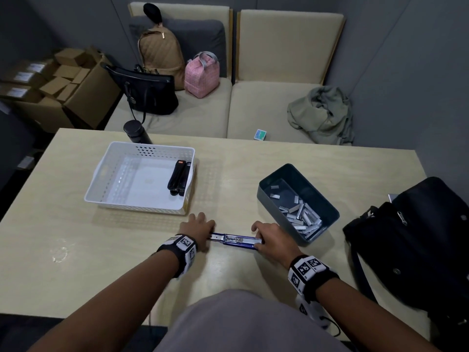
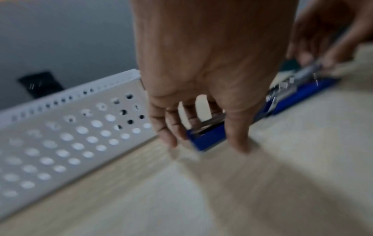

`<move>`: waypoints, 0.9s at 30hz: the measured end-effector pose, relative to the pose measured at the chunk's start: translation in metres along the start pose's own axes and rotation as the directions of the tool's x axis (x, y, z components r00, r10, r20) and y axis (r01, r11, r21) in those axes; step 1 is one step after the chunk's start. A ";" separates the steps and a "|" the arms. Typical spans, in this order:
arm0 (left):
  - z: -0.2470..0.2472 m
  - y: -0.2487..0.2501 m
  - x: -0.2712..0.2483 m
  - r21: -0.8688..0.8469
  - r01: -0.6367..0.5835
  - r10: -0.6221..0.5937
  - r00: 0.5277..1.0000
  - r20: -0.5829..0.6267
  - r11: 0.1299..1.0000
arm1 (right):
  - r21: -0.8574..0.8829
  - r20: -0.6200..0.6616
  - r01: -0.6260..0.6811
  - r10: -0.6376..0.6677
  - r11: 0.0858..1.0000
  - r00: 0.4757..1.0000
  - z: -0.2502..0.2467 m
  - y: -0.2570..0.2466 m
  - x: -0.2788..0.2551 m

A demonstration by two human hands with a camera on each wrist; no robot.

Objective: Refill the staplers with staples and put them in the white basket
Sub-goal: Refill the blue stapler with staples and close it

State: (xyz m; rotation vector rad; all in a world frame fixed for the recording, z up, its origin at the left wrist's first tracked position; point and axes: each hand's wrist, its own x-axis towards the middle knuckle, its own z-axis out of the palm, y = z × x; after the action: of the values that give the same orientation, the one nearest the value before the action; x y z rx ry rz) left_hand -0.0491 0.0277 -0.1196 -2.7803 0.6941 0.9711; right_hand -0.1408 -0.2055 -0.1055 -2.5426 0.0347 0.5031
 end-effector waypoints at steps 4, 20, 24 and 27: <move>-0.007 -0.015 -0.006 0.212 -0.141 0.163 0.983 -0.088 0.967 | -0.026 0.007 0.022 -0.022 0.999 1.000 -0.003 -0.001 0.000; -0.017 -0.024 -0.014 0.292 -0.242 0.243 0.969 0.033 0.925 | -0.034 -0.033 0.042 -0.043 0.999 0.998 -0.015 -0.006 0.001; -0.062 -0.024 -0.015 0.221 -0.330 0.354 0.932 -0.079 0.918 | 0.019 -0.077 0.009 -0.008 1.000 0.997 -0.020 -0.006 0.002; -0.085 -0.011 -0.014 0.178 -0.421 0.448 0.880 -0.159 0.889 | 0.070 -0.077 0.006 0.000 0.998 0.997 -0.023 -0.012 0.005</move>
State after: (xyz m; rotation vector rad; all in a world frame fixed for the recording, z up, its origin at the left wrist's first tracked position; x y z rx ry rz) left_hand -0.0058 0.0211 -0.0449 -2.6693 1.4086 0.6706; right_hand -0.1262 -0.2068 -0.0831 -2.4919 0.0756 0.3953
